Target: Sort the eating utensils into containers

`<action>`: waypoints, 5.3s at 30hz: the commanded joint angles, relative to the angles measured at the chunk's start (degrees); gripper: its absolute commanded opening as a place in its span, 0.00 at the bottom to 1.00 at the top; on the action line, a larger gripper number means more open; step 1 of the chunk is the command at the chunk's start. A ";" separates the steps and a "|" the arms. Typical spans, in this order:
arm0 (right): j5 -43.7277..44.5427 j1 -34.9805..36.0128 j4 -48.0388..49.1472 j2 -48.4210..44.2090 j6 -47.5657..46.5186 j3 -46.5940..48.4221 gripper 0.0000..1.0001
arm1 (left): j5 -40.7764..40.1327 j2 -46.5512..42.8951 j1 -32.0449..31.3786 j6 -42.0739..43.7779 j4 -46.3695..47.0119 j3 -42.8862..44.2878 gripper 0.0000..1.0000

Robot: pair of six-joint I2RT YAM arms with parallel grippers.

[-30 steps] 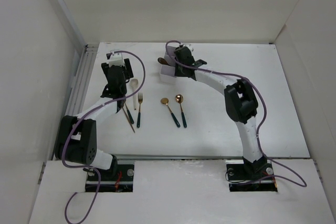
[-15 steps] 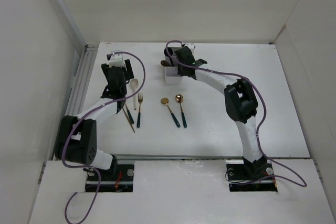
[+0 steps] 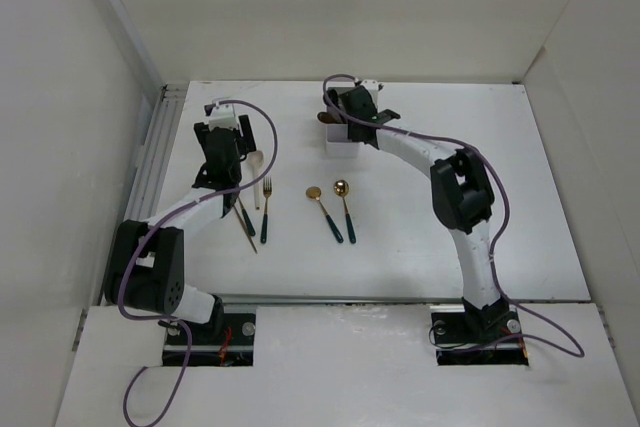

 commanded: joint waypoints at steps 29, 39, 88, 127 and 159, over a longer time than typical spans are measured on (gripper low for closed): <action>-3.00 2.30 7.09 -18.17 -14.06 -6.91 0.72 | 2.17 -3.44 0.39 -0.73 2.27 -2.51 0.69; -21.02 8.63 -6.88 -25.03 -14.29 -24.04 0.56 | -0.55 -5.02 0.39 -0.72 3.42 -5.41 0.69; -19.86 3.64 37.22 -25.87 -34.30 -21.00 0.00 | -2.58 -6.35 -4.01 1.47 3.51 -9.54 0.73; -32.63 -6.31 64.31 -7.99 -30.79 -24.58 0.29 | -4.25 3.76 -4.01 1.47 -0.01 0.39 0.74; -25.95 13.55 -0.82 -24.60 -20.34 -29.50 0.71 | -2.67 -5.02 -2.69 -0.54 3.42 -7.96 0.74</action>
